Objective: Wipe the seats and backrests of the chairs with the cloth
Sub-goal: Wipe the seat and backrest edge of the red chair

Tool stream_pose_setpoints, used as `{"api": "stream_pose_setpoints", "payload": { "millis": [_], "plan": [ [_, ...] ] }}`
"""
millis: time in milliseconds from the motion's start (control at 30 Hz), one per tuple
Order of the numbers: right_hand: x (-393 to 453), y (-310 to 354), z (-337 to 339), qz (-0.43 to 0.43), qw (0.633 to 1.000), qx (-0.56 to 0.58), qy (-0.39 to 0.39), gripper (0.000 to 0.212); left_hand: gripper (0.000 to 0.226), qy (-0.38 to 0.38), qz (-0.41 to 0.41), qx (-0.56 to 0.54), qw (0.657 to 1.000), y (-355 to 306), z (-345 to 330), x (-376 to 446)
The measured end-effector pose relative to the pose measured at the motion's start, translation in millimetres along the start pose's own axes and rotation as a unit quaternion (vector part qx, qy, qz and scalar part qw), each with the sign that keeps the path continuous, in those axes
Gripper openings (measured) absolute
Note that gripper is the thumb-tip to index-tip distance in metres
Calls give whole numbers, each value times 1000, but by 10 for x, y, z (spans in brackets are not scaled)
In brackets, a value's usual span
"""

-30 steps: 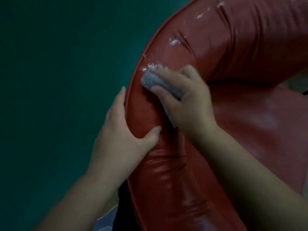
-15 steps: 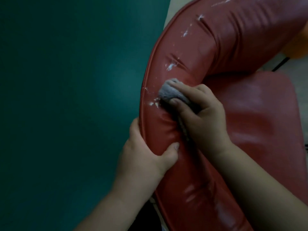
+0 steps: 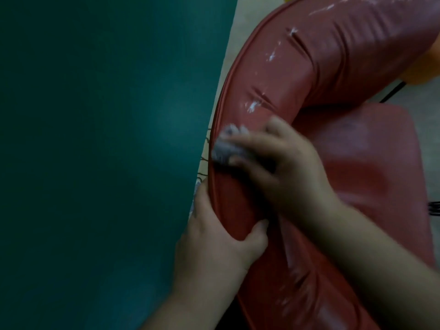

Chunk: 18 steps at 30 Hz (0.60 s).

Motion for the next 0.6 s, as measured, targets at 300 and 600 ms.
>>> {"api": "stream_pose_setpoints", "payload": {
  "millis": [300, 600],
  "plan": [
    [245, -217, 90, -56, 997, -20, -45, 32, 119, 23, 20, 7, 1000, -5, -18, 1],
    [408, -138, 100, -47, 997, -55, -27, 28, 112, 14, 16, -10, 1000, -21, 13, 3]
  ]
}}
Point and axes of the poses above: each hand's wrist, its own x-axis towards the middle knuckle, its own z-axis out of the back of the hand, y = z × x, the point moved 10 cm from there along x, towards the middle knuckle, and after that the axes turned 6 degrees about y, right-handed, at the moved point
